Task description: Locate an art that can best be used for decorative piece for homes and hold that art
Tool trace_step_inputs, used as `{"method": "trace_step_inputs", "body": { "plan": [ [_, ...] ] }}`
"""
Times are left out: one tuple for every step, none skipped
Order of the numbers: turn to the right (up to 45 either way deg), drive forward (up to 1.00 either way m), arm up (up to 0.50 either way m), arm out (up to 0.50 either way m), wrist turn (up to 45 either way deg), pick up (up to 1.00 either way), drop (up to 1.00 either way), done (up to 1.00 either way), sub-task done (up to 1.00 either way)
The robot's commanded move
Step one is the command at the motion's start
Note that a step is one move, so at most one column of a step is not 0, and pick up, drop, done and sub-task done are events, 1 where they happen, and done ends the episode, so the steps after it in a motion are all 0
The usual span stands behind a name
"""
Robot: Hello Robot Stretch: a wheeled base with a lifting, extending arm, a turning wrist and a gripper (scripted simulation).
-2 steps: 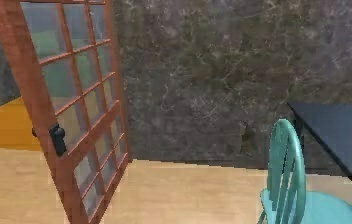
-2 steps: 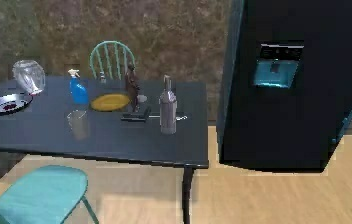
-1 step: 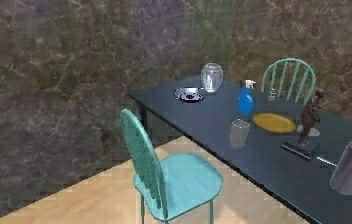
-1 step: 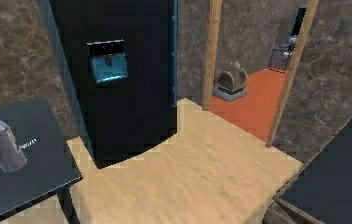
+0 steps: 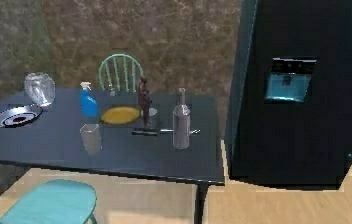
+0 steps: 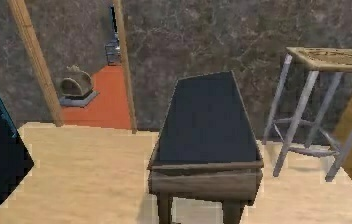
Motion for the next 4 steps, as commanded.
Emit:
{"method": "trace_step_inputs", "body": {
  "plan": [
    [33.0,0.00,0.00,0.00,0.0,0.00,0.00,0.00,0.00],
    [0.0,0.70,0.00,0.00,0.0,0.00,0.00,0.00,0.00],
    [-21.0,0.00,0.00,0.00,0.0,0.00,0.00,0.00,0.00],
    [0.0,0.55,0.00,0.00,0.0,0.00,0.00,0.00,0.00]
  ]
}}
